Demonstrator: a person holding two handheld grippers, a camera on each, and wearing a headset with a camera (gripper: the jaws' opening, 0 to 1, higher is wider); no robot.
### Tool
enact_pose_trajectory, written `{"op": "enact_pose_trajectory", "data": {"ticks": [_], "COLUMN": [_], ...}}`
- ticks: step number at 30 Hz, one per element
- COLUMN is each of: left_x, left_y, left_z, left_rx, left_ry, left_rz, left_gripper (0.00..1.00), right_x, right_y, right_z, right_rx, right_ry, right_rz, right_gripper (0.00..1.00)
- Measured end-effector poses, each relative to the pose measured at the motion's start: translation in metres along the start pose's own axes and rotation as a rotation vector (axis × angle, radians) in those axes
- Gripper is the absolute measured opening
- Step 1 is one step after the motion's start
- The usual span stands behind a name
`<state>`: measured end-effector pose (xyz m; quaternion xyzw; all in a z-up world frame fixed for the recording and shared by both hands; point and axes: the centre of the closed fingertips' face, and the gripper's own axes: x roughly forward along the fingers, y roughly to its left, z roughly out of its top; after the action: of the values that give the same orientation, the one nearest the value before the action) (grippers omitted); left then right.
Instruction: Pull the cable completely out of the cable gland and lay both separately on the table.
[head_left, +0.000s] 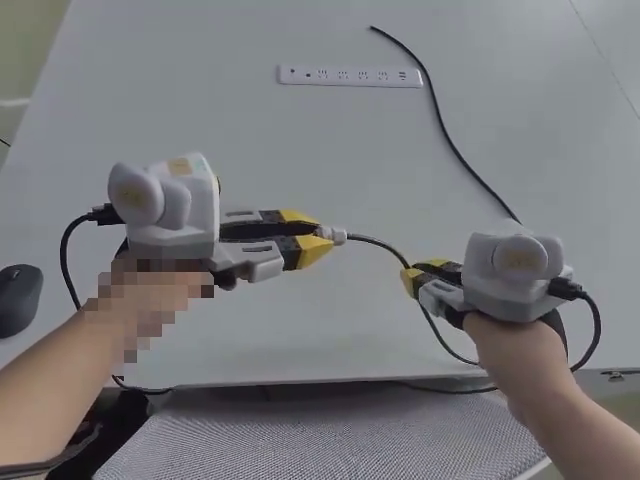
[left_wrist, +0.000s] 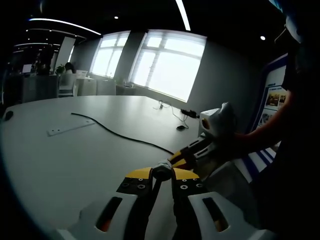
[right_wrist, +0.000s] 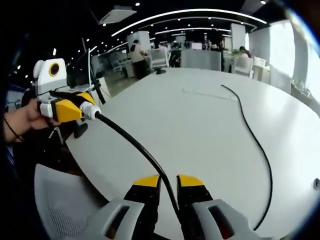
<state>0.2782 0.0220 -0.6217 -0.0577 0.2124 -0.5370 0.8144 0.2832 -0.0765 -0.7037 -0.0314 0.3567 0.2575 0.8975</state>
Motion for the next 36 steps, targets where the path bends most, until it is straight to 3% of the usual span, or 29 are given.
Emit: {"op": "enact_pose_trajectory", "data": {"ticks": [4, 6, 14, 18, 21, 27, 33, 36], "left_x": [0.001, 0.001, 0.001, 0.002, 0.001, 0.002, 0.004, 0.004], "left_y": [0.000, 0.000, 0.000, 0.000, 0.001, 0.001, -0.002, -0.003], "left_z": [0.000, 0.000, 0.001, 0.000, 0.000, 0.001, 0.002, 0.004], "left_rx": [-0.001, 0.000, 0.005, 0.006, 0.006, 0.007, 0.013, 0.016], "left_ry": [0.002, 0.002, 0.006, 0.007, 0.008, 0.005, 0.001, -0.007], "left_rz": [0.001, 0.000, -0.002, -0.005, -0.001, -0.007, -0.014, -0.018], "left_gripper": [0.15, 0.15, 0.15, 0.15, 0.15, 0.15, 0.15, 0.15], "right_x": [-0.004, -0.007, -0.016, -0.015, -0.013, -0.010, -0.009, -0.008], "right_y": [0.010, 0.017, 0.045, 0.061, 0.066, 0.075, 0.082, 0.082], "right_z": [0.008, 0.017, 0.052, 0.070, 0.072, 0.070, 0.071, 0.069], "right_rx": [-0.076, -0.173, -0.358, -0.532, -0.629, -0.732, -0.784, -0.794], "right_ry": [-0.010, -0.028, -0.084, -0.115, -0.101, -0.093, -0.101, -0.096], "right_rz": [0.024, 0.028, 0.050, 0.075, 0.077, 0.100, 0.124, 0.123], "right_gripper": [0.19, 0.23, 0.21, 0.18, 0.16, 0.12, 0.08, 0.02]}}
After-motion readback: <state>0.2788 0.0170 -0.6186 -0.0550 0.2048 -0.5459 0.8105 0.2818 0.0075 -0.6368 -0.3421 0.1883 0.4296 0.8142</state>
